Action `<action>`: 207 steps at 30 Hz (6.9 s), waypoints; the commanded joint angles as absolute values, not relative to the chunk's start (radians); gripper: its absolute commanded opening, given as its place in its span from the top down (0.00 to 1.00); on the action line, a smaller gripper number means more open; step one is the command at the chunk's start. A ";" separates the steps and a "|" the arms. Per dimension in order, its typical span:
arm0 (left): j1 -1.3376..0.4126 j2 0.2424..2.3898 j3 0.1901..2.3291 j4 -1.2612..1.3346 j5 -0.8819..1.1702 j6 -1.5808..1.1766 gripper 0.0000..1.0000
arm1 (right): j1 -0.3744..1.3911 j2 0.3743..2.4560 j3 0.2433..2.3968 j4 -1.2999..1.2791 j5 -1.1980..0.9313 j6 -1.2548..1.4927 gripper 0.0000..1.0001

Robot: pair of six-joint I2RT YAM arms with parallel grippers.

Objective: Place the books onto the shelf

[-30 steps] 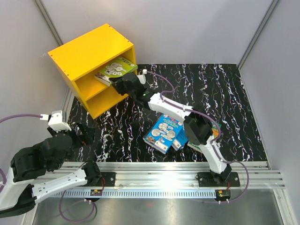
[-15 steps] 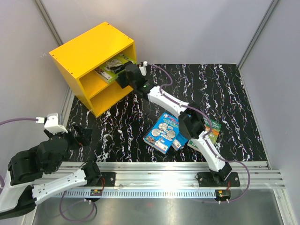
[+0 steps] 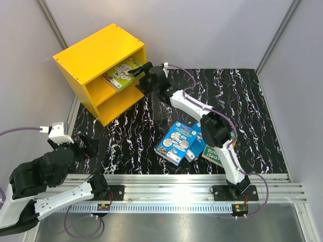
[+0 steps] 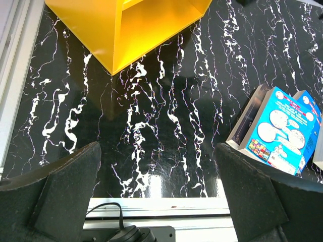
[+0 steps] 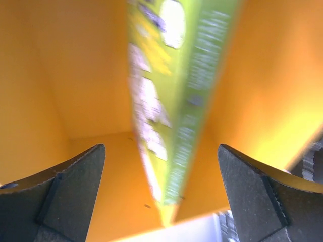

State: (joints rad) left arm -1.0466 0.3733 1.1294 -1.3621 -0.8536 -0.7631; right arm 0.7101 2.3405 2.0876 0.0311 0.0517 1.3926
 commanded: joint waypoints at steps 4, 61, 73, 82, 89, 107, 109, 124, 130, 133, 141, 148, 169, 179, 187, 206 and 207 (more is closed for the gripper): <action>-1.049 0.405 1.123 -1.336 -0.896 -0.741 0.01 | 0.686 2.168 1.959 -0.092 0.003 1.215 0.00; -0.799 1.672 1.060 -0.155 -0.261 -0.514 0.01 | 0.676 1.014 0.672 -0.434 0.072 1.111 0.00; -0.799 1.681 1.019 -0.121 -0.207 -0.546 0.01 | 0.675 1.278 0.563 -0.132 0.060 1.131 0.02; -0.801 1.715 0.971 -0.089 -0.170 -0.572 0.01 | 0.676 1.339 0.552 -0.025 0.064 1.135 0.11; -0.821 1.772 0.963 -0.045 -0.126 -0.598 0.01 | 0.675 1.312 0.595 -0.040 0.109 1.117 0.20; -0.893 1.759 0.905 -0.011 -0.005 -0.702 0.01 | 0.676 1.226 0.583 -0.052 0.204 1.120 0.35; -0.900 1.755 0.896 -0.005 0.021 -0.721 0.01 | 0.678 1.174 0.566 -0.060 0.230 1.130 0.37; -0.963 1.730 0.910 -0.021 0.054 -0.769 0.01 | 0.677 0.896 0.437 -0.009 0.256 1.111 0.75; -0.976 1.701 0.972 -0.072 0.044 -0.750 0.01 | 0.680 0.895 0.370 0.145 0.180 1.163 0.88; -0.985 1.678 0.982 -0.071 0.043 -0.749 0.01 | 0.681 0.841 0.344 0.178 0.175 1.151 0.83; -1.003 1.669 0.951 -0.012 0.080 -0.772 0.01 | 0.684 0.727 0.295 0.276 0.150 1.123 0.52; -1.014 1.674 0.954 -0.003 0.089 -0.776 0.01 | 0.683 0.753 0.270 0.346 0.112 1.129 0.43; -1.014 1.664 1.009 -0.048 0.063 -0.686 0.01 | 0.793 1.031 0.239 0.733 -0.071 1.118 0.51; -1.012 1.661 1.055 -0.100 0.046 -0.612 0.01 | 0.816 1.014 0.225 0.742 -0.080 1.109 0.80; -1.012 1.572 1.086 -0.230 0.003 -0.535 0.01 | 0.819 0.953 0.285 0.769 -0.234 1.049 1.00; -0.989 0.937 1.221 -0.862 -0.478 -0.442 0.01 | 0.827 1.078 0.788 0.515 -0.262 0.914 1.00; -0.989 0.924 1.223 -0.873 -0.488 -0.445 0.01 | 0.827 1.089 0.799 0.518 -0.261 0.913 1.00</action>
